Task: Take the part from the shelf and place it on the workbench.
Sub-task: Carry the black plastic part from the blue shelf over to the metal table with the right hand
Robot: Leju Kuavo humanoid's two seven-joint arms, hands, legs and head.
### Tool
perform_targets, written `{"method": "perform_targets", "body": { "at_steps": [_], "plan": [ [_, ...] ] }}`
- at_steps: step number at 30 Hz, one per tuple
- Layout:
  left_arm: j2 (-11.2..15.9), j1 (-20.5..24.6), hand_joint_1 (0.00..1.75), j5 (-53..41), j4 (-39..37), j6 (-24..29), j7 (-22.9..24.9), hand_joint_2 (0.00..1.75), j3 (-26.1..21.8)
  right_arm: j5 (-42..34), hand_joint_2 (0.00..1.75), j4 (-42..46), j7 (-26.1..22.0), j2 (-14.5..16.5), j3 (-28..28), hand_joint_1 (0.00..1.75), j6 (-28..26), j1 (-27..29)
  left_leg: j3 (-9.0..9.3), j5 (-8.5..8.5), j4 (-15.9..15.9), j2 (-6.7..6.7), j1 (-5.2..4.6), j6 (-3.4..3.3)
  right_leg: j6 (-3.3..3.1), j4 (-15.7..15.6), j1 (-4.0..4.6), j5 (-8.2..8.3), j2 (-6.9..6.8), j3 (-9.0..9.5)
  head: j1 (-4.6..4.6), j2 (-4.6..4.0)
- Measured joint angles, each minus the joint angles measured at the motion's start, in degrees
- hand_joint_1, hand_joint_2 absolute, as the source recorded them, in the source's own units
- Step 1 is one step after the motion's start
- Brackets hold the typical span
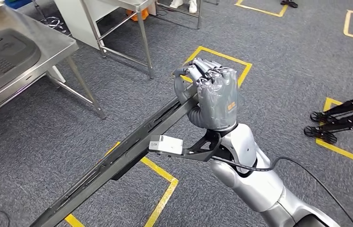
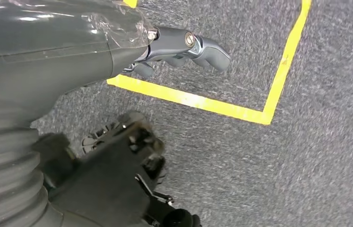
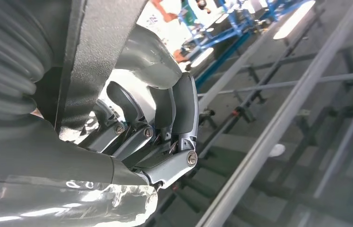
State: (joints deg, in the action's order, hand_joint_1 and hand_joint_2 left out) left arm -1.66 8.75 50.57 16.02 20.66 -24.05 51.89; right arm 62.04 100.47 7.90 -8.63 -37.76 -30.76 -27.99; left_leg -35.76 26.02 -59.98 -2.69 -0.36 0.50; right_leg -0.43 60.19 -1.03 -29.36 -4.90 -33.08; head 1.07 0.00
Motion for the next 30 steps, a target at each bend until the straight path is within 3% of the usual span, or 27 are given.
{"method": "perform_targets", "body": {
  "at_steps": [1,3,5,7,8,9,10,12,14,16,18,20,22,24,25,26,27,29,30],
  "plan": [
    [0.00,0.01,0.00,0.01,0.00,-0.01,0.05,1.75,0.00,-0.18,1.75,-0.46,-0.11,0.04,-0.04,1.75,-0.24,-0.12,0.07,0.21,0.41,-0.16,-0.30,-0.23,0.26,-0.12,0.05,-0.09,-0.45,0.15,-0.02,0.00],
    [0.01,-0.06,0.00,0.06,0.00,0.01,0.10,1.75,0.00,-0.43,1.75,-1.30,-0.26,0.19,-0.14,1.75,-0.38,-0.36,0.30,0.02,1.01,0.91,-0.28,-0.72,0.85,-0.29,-0.03,-0.40,-0.99,0.66,-0.04,0.00],
    [0.02,0.02,0.00,0.17,0.00,0.04,0.15,1.75,-0.01,-0.62,1.75,-1.95,-0.32,0.27,-0.22,1.75,-0.46,-0.72,0.97,-0.30,1.90,1.91,0.07,-1.38,1.32,1.63,-0.20,-1.90,0.89,0.21,-0.11,0.00],
    [0.02,0.25,0.00,0.28,0.00,0.07,0.17,1.75,-0.02,-0.86,1.75,-2.62,-0.32,0.28,-0.27,1.75,-0.56,-0.92,1.31,-0.42,2.29,2.85,0.25,-1.92,1.50,7.69,-0.31,-4.86,3.64,-2.79,-0.38,0.00],
    [0.01,0.32,0.00,0.33,0.00,0.08,0.18,1.75,-0.02,-1.01,1.75,-2.98,-0.32,0.28,-0.29,1.75,-0.58,-0.92,1.32,-0.39,2.27,3.38,0.25,-2.09,1.58,11.27,-0.30,-6.14,4.27,-4.79,-0.53,0.00],
    [-0.01,0.31,0.00,0.34,0.00,0.09,0.19,1.75,-0.02,-1.14,1.75,-3.33,-0.31,0.27,-0.31,1.75,-0.60,-0.89,1.33,-0.35,2.22,4.01,0.25,-2.12,1.68,13.77,-0.29,-6.58,4.54,-6.33,-0.64,0.00],
    [-0.01,0.27,0.00,0.35,0.00,0.09,0.19,1.75,-0.02,-1.24,1.75,-3.65,-0.31,0.26,-0.33,1.75,-0.61,-0.87,1.35,-0.29,2.14,4.68,0.27,-2.12,1.74,14.36,-0.31,-5.88,4.65,-7.01,-0.74,0.00],
    [-0.02,0.23,0.00,0.36,0.01,0.11,0.20,1.75,-0.02,-1.34,1.75,-4.12,-0.31,0.24,-0.38,1.75,-0.63,-0.98,1.41,-0.05,1.80,6.09,0.39,-1.86,1.76,9.50,-0.44,-1.84,5.08,-5.41,-0.89,0.00],
    [-0.04,0.28,0.00,0.37,0.02,0.13,0.22,1.75,-0.02,-1.34,1.75,-4.42,-0.31,0.25,-0.41,1.75,-0.65,-1.19,1.15,0.39,1.07,7.31,0.46,-1.28,1.71,2.92,-0.69,1.11,6.91,-2.75,-0.99,0.00],
    [-0.04,0.27,0.00,0.37,0.02,0.16,0.25,1.75,-0.02,-1.35,1.75,-4.70,-0.28,0.27,-0.43,1.75,-0.67,-1.32,0.65,0.59,0.61,8.22,0.58,-0.64,1.49,0.55,-0.63,1.32,8.08,-1.84,-0.95,0.00],
    [-0.02,0.12,0.00,0.39,0.02,0.21,0.27,1.75,-0.02,-1.35,1.75,-4.94,-0.30,0.33,-0.48,1.75,-0.72,-1.49,0.47,0.58,0.67,8.85,0.81,0.03,0.89,0.17,-0.46,1.40,7.30,-1.67,-0.90,0.00],
    [0.01,0.08,0.00,0.42,0.03,0.30,0.22,1.75,-0.02,-1.37,1.75,-5.08,-0.28,0.46,-0.51,1.75,-0.82,-1.76,-0.10,1.61,-0.89,7.29,0.69,0.76,0.26,-0.31,-0.62,1.55,6.21,-1.28,-0.51,0.00],
    [0.00,0.21,0.00,0.44,0.04,0.37,0.16,1.75,-0.02,-1.44,1.75,-5.14,-0.14,0.56,-0.51,1.75,-0.93,-1.96,-2.69,4.41,-6.59,4.64,0.67,1.40,-0.21,-0.54,-0.63,1.42,4.93,-0.86,0.07,0.00],
    [0.00,0.16,0.00,0.47,0.04,0.38,0.16,1.75,-0.02,-1.54,1.75,-5.25,0.16,0.58,-0.53,1.75,-0.96,-2.01,-6.05,6.59,-13.06,3.57,0.98,1.79,-0.52,-0.54,-0.50,1.08,3.59,-0.53,0.25,0.00],
    [0.00,0.06,0.00,0.48,0.04,0.39,0.16,1.75,-0.02,-1.59,1.75,-5.32,0.34,0.58,-0.55,1.75,-0.95,-2.00,-6.76,6.41,-14.20,3.38,1.08,1.83,-0.56,-0.53,-0.47,0.90,2.97,-0.35,0.25,0.00],
    [0.00,-0.01,0.00,0.49,0.04,0.38,0.16,1.75,-0.02,-1.64,1.75,-5.38,0.50,0.58,-0.56,1.75,-0.96,-2.00,-6.43,5.25,-13.20,3.22,1.12,1.78,-0.51,-0.53,-0.46,0.71,2.41,-0.14,0.25,0.00],
    [0.00,-0.05,0.00,0.49,0.04,0.38,0.15,1.75,-0.02,-1.69,1.75,-5.42,0.61,0.59,-0.57,1.75,-0.97,-1.99,-5.05,3.30,-10.17,2.89,1.09,1.62,-0.43,-0.53,-0.46,0.49,1.86,0.15,0.25,0.00],
    [0.00,0.00,0.00,0.49,0.04,0.37,0.09,1.75,-0.03,-1.75,1.75,-5.47,0.77,0.60,-0.57,1.75,-1.03,-1.99,-1.69,0.15,-2.77,0.98,0.62,0.93,-0.10,-0.55,-0.33,0.00,0.88,0.71,0.23,0.00],
    [0.00,0.04,0.00,0.47,0.04,0.34,0.02,1.75,-0.04,-1.80,1.75,-5.51,0.80,0.61,-0.58,1.75,-1.09,-1.98,-0.65,-0.56,-0.38,0.16,0.29,0.49,0.14,-0.60,-0.25,-0.19,0.44,0.91,0.19,0.00]
  ]
}}
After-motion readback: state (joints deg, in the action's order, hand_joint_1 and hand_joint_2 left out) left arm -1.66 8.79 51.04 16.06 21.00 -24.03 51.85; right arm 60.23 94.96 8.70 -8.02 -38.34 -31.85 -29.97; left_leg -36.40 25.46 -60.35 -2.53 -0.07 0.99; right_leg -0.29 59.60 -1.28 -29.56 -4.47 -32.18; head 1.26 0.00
